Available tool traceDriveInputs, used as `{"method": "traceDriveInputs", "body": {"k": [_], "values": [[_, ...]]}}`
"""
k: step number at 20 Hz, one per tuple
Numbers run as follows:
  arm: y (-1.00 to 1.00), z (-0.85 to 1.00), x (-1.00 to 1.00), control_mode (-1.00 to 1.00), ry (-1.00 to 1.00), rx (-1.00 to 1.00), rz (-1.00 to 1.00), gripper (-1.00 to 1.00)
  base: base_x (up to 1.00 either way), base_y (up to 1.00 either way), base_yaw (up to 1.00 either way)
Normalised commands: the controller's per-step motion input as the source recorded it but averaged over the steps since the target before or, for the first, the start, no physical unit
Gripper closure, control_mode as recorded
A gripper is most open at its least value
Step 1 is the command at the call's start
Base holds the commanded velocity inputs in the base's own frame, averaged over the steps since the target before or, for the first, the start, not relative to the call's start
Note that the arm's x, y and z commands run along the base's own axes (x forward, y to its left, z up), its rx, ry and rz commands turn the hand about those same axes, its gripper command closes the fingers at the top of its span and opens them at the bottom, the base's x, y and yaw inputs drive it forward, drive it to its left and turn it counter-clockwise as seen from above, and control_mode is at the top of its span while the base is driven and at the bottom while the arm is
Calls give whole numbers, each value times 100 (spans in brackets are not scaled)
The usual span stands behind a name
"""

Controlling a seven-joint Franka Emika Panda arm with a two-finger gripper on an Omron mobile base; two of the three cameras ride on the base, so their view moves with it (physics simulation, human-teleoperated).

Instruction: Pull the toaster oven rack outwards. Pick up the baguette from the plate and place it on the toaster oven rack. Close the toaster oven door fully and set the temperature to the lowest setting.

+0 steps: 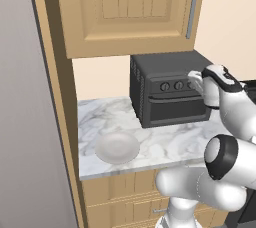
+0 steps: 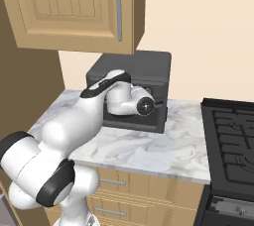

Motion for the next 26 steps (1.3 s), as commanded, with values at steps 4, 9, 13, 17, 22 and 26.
{"method": "traceDriveInputs", "body": {"k": [4, 9, 13, 17, 22, 26], "values": [[8, 0, 8, -100, -1, -62, 22, 100, 0, 0, 0], [6, -1, 7, -100, -2, -65, 21, 100, 0, 0, 0], [0, -5, 4, -100, -5, -63, 16, 100, 0, 0, 0], [0, -7, 4, -100, -10, -60, 11, 100, 0, 0, 0], [0, -6, 11, -100, -10, -56, 11, 100, 0, 0, 0], [0, -9, 18, -100, -8, -56, 13, 100, 0, 0, 0]]}}
